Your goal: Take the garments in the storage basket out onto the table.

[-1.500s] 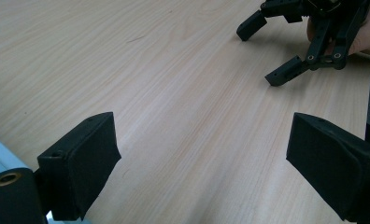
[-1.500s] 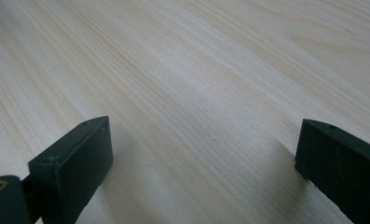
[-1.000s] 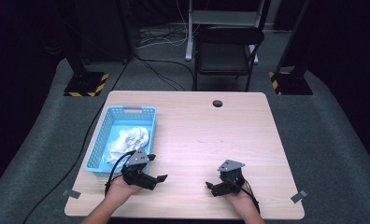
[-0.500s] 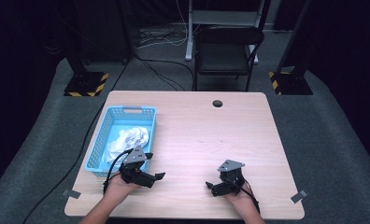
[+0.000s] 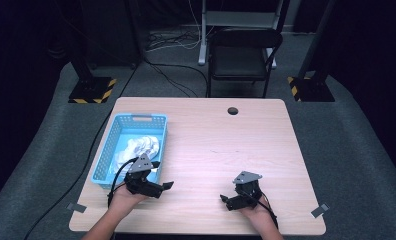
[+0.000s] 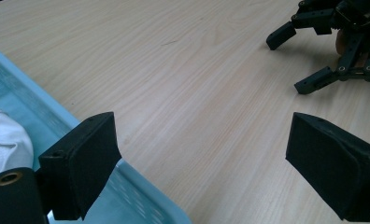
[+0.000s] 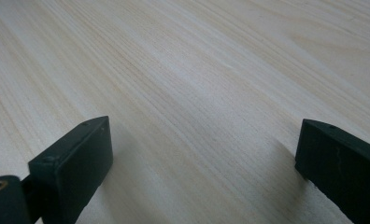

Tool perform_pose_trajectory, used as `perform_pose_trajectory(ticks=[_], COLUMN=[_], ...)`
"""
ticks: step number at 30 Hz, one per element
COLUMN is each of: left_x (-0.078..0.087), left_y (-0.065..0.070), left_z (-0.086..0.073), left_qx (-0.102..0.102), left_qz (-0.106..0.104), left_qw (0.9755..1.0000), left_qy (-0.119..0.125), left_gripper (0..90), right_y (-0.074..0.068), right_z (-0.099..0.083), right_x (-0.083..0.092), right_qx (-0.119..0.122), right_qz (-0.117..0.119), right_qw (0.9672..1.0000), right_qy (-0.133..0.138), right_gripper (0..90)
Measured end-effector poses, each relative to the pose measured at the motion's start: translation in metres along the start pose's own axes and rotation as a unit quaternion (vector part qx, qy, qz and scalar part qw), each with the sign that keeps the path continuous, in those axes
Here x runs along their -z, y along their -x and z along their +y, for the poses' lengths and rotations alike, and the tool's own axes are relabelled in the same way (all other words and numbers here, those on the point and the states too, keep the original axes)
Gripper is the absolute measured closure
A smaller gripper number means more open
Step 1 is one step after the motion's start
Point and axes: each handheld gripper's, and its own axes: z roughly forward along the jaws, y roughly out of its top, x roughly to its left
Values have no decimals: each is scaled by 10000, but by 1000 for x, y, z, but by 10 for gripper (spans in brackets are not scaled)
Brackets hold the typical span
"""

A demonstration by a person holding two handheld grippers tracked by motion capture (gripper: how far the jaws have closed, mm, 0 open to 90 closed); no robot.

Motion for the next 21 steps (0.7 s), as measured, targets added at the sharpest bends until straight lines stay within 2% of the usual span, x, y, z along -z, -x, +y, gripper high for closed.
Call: perform_pose_trajectory(ticks=[7,21], left_x=[4,17], left_y=[-6,-26], left_z=[-1,-5], left_qx=[-20,286], left_qz=[156,385], left_qw=[9999,9988], left_qy=[-33,122], left_gripper=[90,90], right_y=[0,0], right_z=[0,0], right_x=[0,0], right_qx=[1,-1], right_qz=[0,0], right_qw=[10000,10000], right_qy=[1,-1], right_gripper=[35,35])
